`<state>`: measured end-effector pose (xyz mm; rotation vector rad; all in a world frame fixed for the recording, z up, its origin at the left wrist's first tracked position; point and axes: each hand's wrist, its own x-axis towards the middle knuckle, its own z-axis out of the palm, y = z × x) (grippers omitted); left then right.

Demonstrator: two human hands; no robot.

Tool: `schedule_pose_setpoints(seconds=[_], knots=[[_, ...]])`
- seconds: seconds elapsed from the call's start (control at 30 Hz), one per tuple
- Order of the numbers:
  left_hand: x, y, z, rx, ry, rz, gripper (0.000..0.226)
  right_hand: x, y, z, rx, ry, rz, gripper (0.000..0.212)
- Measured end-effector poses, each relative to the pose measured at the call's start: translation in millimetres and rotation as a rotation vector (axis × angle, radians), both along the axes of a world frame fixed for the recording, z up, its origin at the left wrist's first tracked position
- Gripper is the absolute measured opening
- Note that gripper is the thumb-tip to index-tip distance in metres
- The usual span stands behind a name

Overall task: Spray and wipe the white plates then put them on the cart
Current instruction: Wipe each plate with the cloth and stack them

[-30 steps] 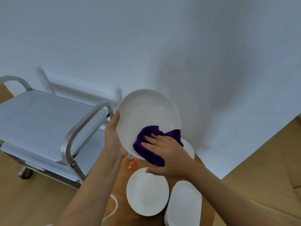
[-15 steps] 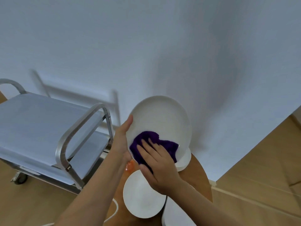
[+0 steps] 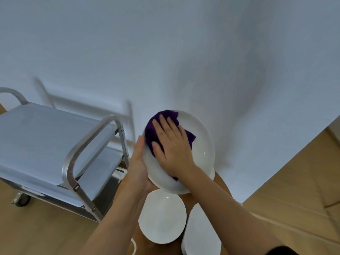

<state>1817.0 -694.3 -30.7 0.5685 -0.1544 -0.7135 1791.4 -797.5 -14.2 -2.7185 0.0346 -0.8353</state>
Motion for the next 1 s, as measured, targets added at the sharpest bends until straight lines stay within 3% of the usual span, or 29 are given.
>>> schedule_pose_setpoints(seconds=[0.2, 0.33, 0.43, 0.53, 0.67, 0.8, 0.87, 1.0], knots=[[5, 9, 2, 0.181, 0.037, 0.200, 0.052, -5, -37, -5, -0.019, 0.153, -0.240, 0.054], [6, 8, 8, 0.259, 0.074, 0.254, 0.049, -32, -20, -25, 0.040, 0.219, -0.308, 0.061], [5, -2, 10, 0.338, 0.126, 0.245, 0.061, -51, 9, -36, 0.233, 0.224, -0.190, 0.071], [2, -10, 11, 0.448, 0.261, 0.256, 0.067, -59, 23, -36, 0.446, 0.220, -0.004, 0.068], [18, -10, 14, 0.514, 0.324, 0.202, 0.056, -60, 5, -30, 0.318, 0.309, 0.169, 0.072], [25, -11, 19, 0.559, 0.200, 0.197, 0.040, -59, 4, -25, 0.208, 0.169, 0.082, 0.033], [26, -12, 21, 0.606, 0.078, 0.181, 0.044, -61, 3, -16, 0.376, 0.132, 0.048, 0.020], [33, -5, 26, 0.888, -0.313, 0.207, 0.059, -66, -20, 9, 1.168, 0.113, 0.065, 0.038]])
